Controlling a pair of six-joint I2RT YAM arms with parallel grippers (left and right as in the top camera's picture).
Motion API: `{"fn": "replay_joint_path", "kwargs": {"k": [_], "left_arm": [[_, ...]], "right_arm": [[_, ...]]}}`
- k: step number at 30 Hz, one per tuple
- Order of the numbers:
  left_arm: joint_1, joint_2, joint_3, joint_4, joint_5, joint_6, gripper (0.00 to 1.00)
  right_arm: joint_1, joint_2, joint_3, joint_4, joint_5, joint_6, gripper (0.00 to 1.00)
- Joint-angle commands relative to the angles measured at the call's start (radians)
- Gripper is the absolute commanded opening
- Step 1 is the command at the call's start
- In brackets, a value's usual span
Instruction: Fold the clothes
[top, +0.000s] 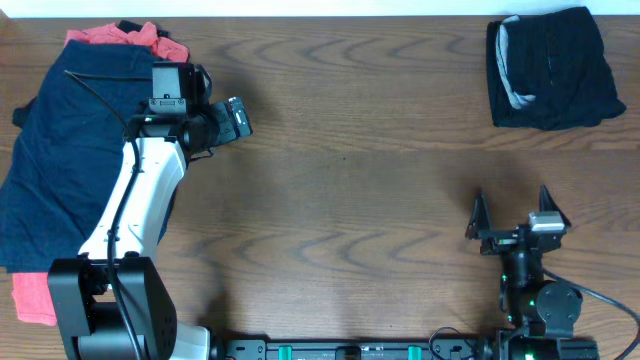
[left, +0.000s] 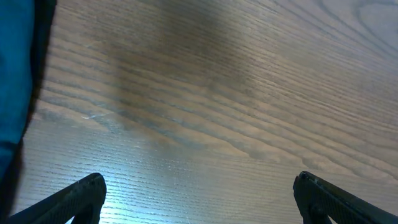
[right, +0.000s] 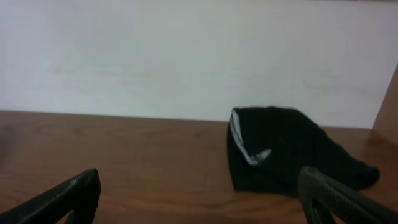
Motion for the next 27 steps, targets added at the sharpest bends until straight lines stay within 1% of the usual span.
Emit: {"fn": "replay_joint_path", "kwargs": {"k": [1, 7, 9, 27], "left_arm": [[0.002, 0.012, -0.006, 0.000, -0.012, 0.002, 0.98], [0.002, 0.012, -0.006, 0.000, -0.012, 0.002, 0.98], [0.002, 0.012, -0.006, 0.000, -0.012, 0.002, 0.98], [0.002, 0.012, -0.006, 0.000, -0.012, 0.002, 0.98]], "right_arm": [[0.011, -0.071, -0.012, -0.047, 0.008, 0.018, 0.99], [0.011, -0.087, -0.012, -0.135, 0.009, 0.017, 0.99], [0.011, -0.087, -0.012, -0.197, 0.009, 0.017, 0.99], [0.010, -0.080, -0.012, -0.200, 0.010, 0.017, 0.99]]}}
